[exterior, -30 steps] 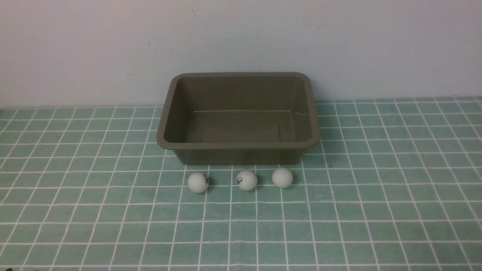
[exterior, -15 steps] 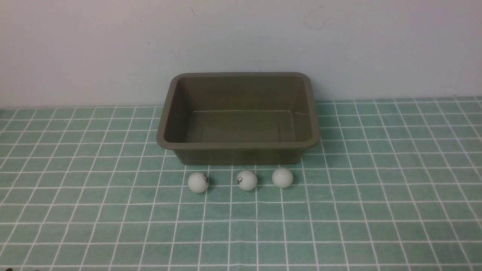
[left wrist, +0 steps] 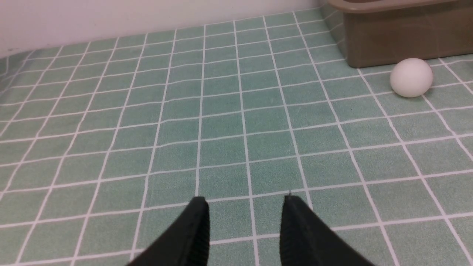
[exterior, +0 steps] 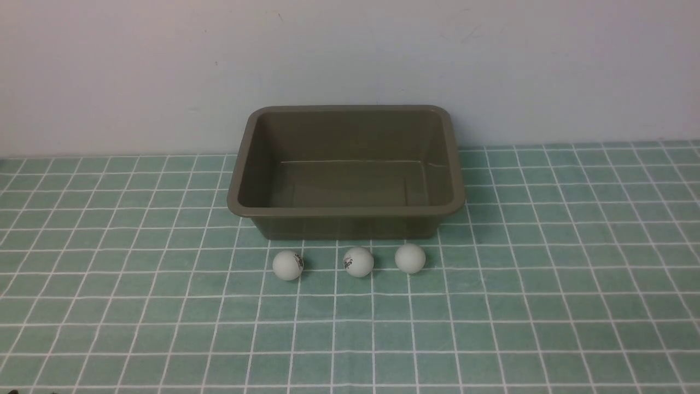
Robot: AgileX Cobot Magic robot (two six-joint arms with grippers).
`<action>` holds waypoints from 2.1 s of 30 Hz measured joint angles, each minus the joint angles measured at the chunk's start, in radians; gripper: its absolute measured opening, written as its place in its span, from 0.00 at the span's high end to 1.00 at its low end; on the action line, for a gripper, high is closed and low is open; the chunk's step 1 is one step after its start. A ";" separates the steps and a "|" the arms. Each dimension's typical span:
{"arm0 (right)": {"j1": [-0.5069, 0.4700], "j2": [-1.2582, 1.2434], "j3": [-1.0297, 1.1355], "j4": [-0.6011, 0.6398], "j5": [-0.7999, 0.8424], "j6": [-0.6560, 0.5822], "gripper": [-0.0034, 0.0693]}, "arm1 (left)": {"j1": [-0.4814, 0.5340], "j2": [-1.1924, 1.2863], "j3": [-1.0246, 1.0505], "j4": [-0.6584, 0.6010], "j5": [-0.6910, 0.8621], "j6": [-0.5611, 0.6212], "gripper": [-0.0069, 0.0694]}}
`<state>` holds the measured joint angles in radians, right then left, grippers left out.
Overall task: Put the table tennis balls in the box on the green coffee tablecloth.
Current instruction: 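Reach for and grasp a ping pong ball on the table beside the basket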
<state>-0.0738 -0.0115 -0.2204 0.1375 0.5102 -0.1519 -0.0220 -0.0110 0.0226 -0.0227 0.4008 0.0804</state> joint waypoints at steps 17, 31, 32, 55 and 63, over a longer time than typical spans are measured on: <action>0.000 0.017 -0.270 0.026 0.243 0.000 0.42 | 0.000 0.000 0.000 0.000 0.000 0.000 0.59; 0.000 0.017 -0.270 0.124 0.242 0.000 0.42 | 0.000 0.000 0.000 0.001 -0.002 0.001 0.59; 0.000 0.017 -0.270 0.124 0.242 0.000 0.42 | 0.000 0.000 0.000 0.001 -0.006 0.001 0.59; 0.000 0.017 -0.270 0.126 0.272 0.000 0.42 | -0.009 0.000 -0.026 -0.572 -0.225 -0.101 0.59; 0.000 0.017 -0.270 0.194 0.215 0.000 0.42 | -0.044 0.082 -0.318 -0.591 0.089 0.116 0.59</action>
<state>-0.0738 0.0053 -0.4906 0.3317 0.7257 -0.1519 -0.0658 0.0708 -0.2954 -0.6140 0.4896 0.1966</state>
